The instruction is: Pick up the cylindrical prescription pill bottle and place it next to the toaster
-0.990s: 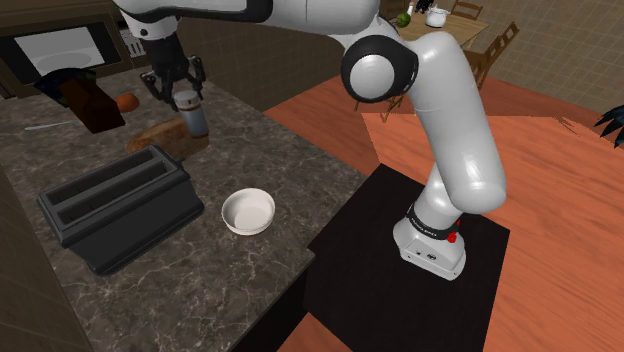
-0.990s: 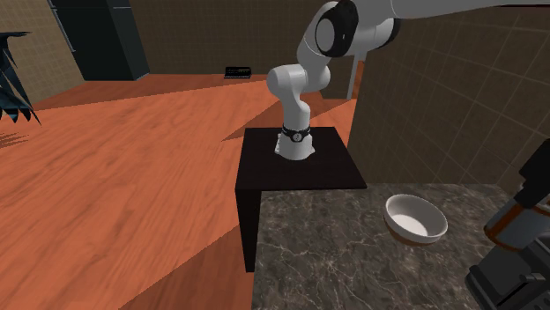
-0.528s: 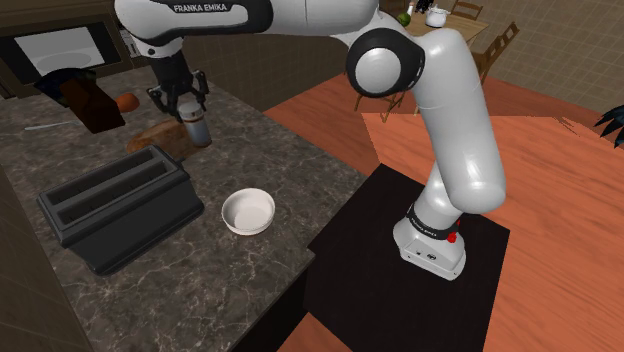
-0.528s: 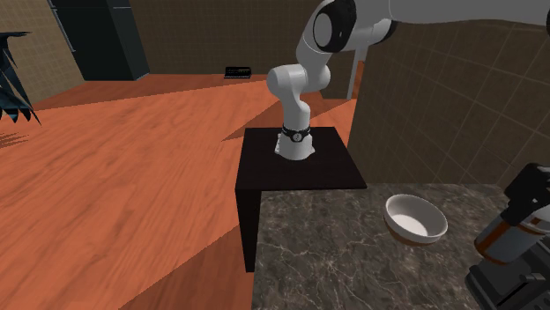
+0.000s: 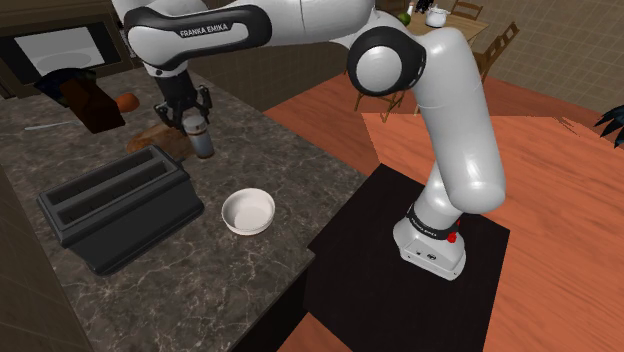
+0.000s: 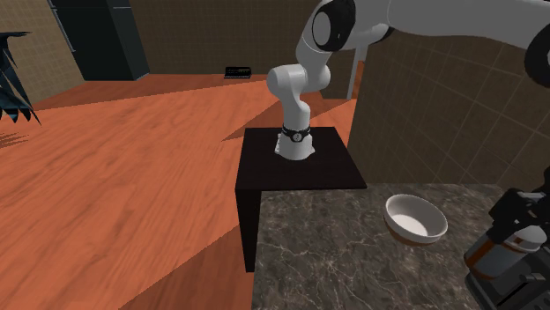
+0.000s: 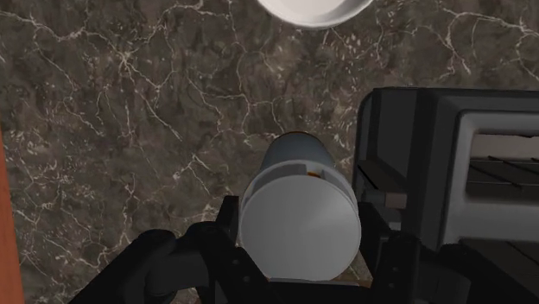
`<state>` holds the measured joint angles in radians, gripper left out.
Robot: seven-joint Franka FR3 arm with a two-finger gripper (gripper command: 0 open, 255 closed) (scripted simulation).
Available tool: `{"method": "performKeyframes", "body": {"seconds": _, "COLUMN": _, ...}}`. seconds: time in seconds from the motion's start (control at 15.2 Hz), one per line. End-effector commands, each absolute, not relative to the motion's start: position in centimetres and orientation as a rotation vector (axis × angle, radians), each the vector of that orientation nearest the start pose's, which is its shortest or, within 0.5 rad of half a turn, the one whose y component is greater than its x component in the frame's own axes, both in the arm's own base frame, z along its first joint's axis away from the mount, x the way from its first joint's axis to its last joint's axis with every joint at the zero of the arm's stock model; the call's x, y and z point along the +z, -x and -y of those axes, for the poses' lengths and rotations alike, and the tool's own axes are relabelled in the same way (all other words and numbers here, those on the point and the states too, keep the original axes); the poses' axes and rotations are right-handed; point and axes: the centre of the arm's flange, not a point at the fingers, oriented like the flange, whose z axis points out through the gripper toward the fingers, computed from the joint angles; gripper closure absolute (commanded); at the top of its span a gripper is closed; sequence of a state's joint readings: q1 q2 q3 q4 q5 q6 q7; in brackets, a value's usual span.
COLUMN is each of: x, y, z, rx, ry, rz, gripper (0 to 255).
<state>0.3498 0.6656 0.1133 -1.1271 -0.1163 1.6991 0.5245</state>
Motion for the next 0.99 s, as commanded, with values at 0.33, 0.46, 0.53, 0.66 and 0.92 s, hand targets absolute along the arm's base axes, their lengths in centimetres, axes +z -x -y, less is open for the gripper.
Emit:
{"method": "performKeyframes", "body": {"seconds": 0.33, "x": 37.7, "y": -66.7, "z": -29.5, "rx": 0.093, "ry": 3.219, "rz": -0.100, "gripper": 255}}
{"method": "performKeyframes", "body": {"seconds": 0.46, "x": 36.7, "y": -66.7, "z": -29.5, "rx": 0.093, "ry": 3.219, "rz": -0.100, "gripper": 255}}
{"method": "performKeyframes", "body": {"seconds": 0.53, "x": 36.1, "y": -66.7, "z": -29.5, "rx": 0.093, "ry": 3.219, "rz": -0.100, "gripper": 255}}
{"method": "performKeyframes", "body": {"seconds": 0.66, "x": 35.1, "y": -66.7, "z": -29.5, "rx": 0.093, "ry": 3.219, "rz": -0.100, "gripper": 255}}
{"method": "performKeyframes", "body": {"seconds": 0.92, "x": 33.0, "y": -66.7, "z": -29.5, "rx": 0.093, "ry": 3.219, "rz": -0.100, "gripper": 255}}
